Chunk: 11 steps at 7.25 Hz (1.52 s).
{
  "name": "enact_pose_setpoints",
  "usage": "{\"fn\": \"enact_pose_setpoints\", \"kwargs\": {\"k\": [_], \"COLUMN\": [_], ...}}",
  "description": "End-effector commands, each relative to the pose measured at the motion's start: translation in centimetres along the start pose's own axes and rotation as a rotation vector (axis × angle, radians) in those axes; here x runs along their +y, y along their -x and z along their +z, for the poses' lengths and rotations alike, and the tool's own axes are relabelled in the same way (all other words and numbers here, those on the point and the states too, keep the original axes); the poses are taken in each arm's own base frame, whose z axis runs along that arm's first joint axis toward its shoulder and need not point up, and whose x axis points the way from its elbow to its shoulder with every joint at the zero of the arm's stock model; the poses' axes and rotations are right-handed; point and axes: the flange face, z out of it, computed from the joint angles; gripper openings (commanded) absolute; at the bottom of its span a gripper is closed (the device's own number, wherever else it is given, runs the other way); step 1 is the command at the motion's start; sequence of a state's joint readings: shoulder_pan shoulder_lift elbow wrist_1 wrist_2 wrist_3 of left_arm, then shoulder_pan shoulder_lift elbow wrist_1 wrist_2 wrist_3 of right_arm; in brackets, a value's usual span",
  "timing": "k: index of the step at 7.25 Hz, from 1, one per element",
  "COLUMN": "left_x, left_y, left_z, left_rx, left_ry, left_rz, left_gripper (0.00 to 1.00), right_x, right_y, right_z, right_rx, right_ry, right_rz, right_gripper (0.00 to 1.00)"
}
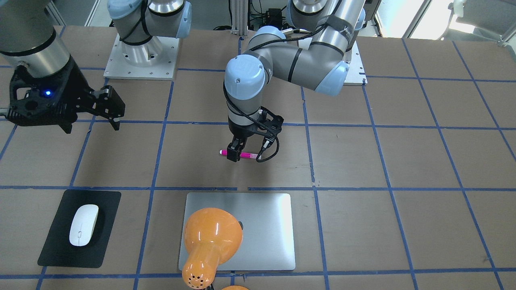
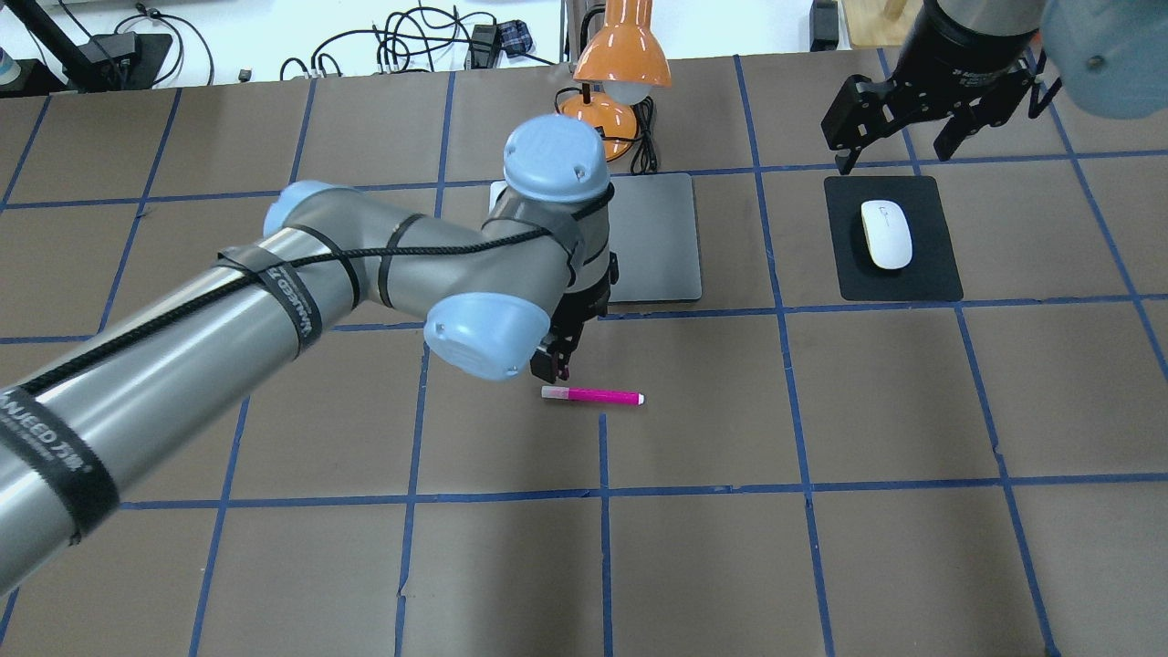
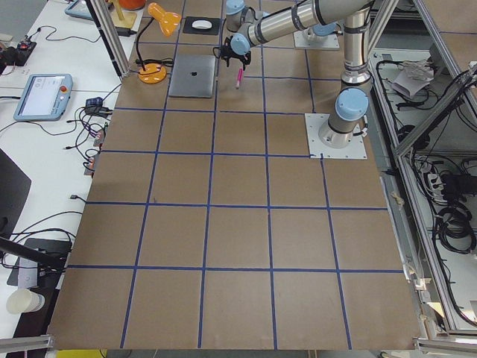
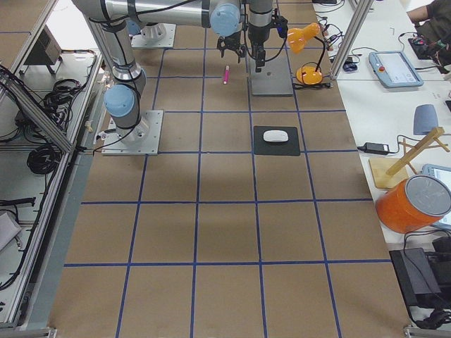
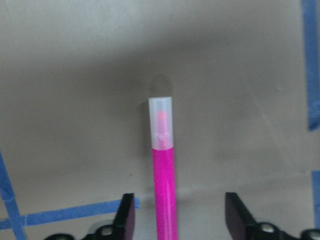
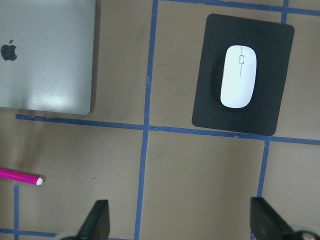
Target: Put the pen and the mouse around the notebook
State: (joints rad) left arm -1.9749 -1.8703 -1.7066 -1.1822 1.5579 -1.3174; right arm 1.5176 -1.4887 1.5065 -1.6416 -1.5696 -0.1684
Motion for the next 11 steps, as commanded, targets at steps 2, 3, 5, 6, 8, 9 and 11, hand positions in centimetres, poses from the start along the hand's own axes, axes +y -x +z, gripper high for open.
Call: {"fn": "enact_pose_setpoints", "kwargs": {"k": [2,3,5,6,8,9,11], "left_x": [-7.8,-10.3,-14.1,-15.6,-16.0,-16.0,-16.0], "left_y": [4.6,7.6,12.1,13.7,15.2,15.4,15.5], "left_z": [-11.4,-14.1,-17.3,-18.3,-18.8,-19.0,-19.1], "left_rx": [0.061,0.046,0.046,0.054,0.046,0.048,0.049], "left_ry": [-0.040,-0.037,-0.042,-0.055,-0.047,-0.049,-0.052], "left_rz": [0.608,0.754,0.902,0.930,0.906,0.904,0.901], "left_gripper": [1.00,1.00,1.00,1.00,1.00,1.00,1.00], "right_x": [0.2,-0.1,0.2,0.2,0.3,0.8,0.9], "right_y": [3.6,3.4,3.5,3.5,3.4,3.5,3.6], "right_z": [-0.1,-0.1,0.0,-1.1,-0.6,-0.6,-0.8], "right_rx": [-0.014,-0.025,-0.047,-0.050,-0.038,-0.047,-0.053], "right_ry": [0.007,0.003,0.006,-0.014,0.006,0.038,0.038], "right_rz": [0.022,0.028,0.043,0.046,0.040,0.046,0.047], "right_gripper": [1.00,1.00,1.00,1.00,1.00,1.00,1.00]}}
